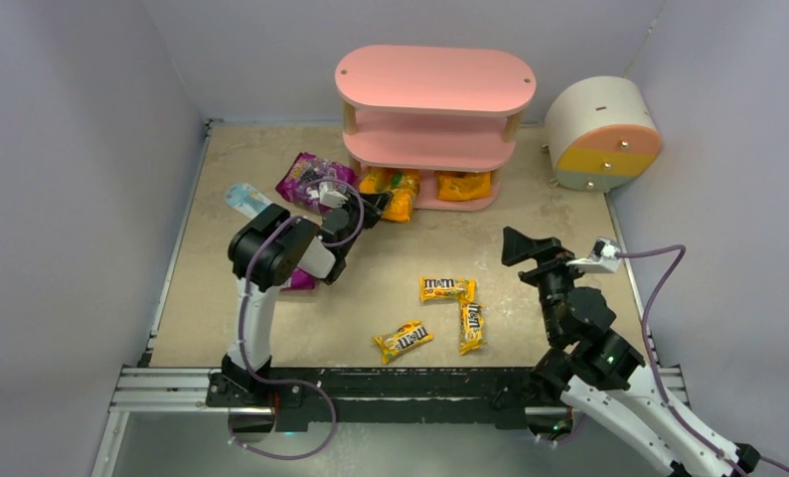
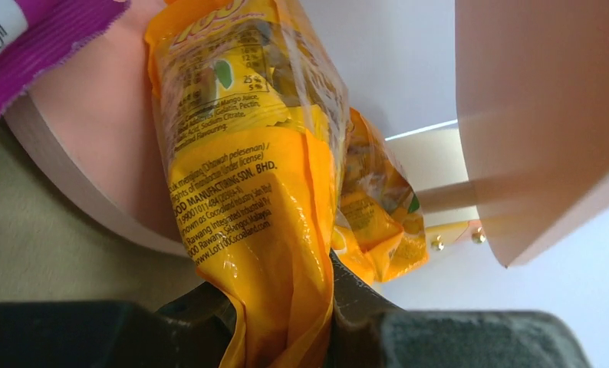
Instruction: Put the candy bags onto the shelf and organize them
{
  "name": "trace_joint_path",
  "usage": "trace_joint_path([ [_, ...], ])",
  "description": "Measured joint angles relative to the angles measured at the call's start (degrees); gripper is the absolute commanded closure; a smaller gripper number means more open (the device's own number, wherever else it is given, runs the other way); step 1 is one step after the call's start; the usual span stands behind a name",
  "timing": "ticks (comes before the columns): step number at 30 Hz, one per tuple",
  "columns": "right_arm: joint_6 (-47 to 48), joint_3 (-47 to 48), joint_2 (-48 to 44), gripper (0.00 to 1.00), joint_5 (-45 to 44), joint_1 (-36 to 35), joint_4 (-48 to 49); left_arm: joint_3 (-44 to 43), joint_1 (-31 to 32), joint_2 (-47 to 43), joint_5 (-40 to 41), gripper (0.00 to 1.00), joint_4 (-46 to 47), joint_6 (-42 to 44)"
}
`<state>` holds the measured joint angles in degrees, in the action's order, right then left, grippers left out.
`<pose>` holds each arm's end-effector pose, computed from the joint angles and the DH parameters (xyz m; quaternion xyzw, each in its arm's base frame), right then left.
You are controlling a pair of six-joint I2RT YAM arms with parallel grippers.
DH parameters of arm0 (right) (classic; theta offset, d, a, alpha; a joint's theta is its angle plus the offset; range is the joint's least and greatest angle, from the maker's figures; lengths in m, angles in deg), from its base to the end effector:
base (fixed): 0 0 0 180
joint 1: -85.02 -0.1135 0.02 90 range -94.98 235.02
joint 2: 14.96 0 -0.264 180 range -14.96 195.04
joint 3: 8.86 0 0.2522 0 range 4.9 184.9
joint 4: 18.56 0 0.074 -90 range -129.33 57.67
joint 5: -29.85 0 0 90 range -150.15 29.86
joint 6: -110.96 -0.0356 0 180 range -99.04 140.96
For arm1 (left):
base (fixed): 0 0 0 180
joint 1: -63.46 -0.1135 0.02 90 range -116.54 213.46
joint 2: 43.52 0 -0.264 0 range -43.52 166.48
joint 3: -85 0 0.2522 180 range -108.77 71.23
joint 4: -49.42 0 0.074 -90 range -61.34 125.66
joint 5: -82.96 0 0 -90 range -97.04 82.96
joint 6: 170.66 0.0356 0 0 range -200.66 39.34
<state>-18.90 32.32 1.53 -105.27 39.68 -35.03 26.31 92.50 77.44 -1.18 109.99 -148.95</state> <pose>0.0841 0.0492 0.3080 0.2608 0.6177 0.2877 0.6839 0.3362 -0.1825 0.1134 -0.2742 0.6630 -0.4981 0.4870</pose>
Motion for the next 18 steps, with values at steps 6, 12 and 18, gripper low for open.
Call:
trace_joint_path([
  [6, 0.0, 0.0, -0.5, 0.02, -1.0, 0.0, -1.6, -5.9, -0.2, 7.4, 0.3, 1.0, 5.2, -3.3],
  [12, -0.7, 0.0, -0.9, 0.02, -1.9, 0.0, -3.6, -8.2, -0.2, 8.3, 0.9, 1.0, 4.1, -3.3],
  [18, -2.0, 0.0, -1.5, 0.02, -1.9, 0.0, -5.0, -11.1, -0.1, 8.6, 2.9, 1.0, 1.7, -2.4],
])
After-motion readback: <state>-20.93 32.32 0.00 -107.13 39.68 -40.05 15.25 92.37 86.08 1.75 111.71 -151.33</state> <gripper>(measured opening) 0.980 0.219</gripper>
